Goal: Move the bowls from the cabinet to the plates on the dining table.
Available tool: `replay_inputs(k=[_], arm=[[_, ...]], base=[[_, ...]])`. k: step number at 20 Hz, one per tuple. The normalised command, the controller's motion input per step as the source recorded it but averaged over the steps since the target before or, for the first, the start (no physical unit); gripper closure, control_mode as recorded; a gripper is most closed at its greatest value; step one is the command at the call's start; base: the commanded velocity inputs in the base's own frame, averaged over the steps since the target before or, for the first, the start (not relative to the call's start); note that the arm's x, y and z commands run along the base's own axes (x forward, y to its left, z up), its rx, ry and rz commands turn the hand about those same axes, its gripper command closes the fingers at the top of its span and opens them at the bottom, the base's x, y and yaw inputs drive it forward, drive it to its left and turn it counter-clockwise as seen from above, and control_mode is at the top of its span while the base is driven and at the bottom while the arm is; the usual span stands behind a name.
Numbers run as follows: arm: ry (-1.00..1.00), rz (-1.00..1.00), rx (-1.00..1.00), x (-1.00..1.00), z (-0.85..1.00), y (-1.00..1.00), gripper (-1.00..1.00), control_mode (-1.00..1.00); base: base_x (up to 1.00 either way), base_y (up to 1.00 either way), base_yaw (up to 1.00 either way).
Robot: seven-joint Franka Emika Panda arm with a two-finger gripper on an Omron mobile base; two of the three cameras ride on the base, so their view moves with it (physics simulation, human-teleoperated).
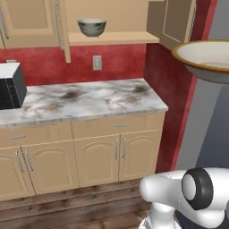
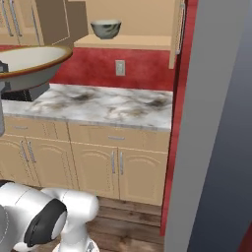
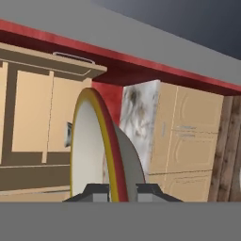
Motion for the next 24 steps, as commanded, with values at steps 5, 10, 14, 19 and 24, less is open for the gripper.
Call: replay_inputs(k=[5,10,14,19,24], arm=[[0.0,0.0,0.0,0.0,0.0,0.0,1.0,1.0],[0.0,0.0,0.0,0.0,0.0,0.0,1.0,1.0],[0.0,0.0,0.0,0.0,0.0,0.0,1.0,1.0],[0.0,0.0,0.0,0.0,0.0,0.0,1.0,1.0],[0.0,0.0,0.0,0.0,0.0,0.0,1.0,1.0]], base=[[-0.62,0.19,0.0],[-0.62,0.2,0.0],[-0.62,0.2,0.0],[-0.42,0.25,0.09],[-0.03,0.06,0.25]])
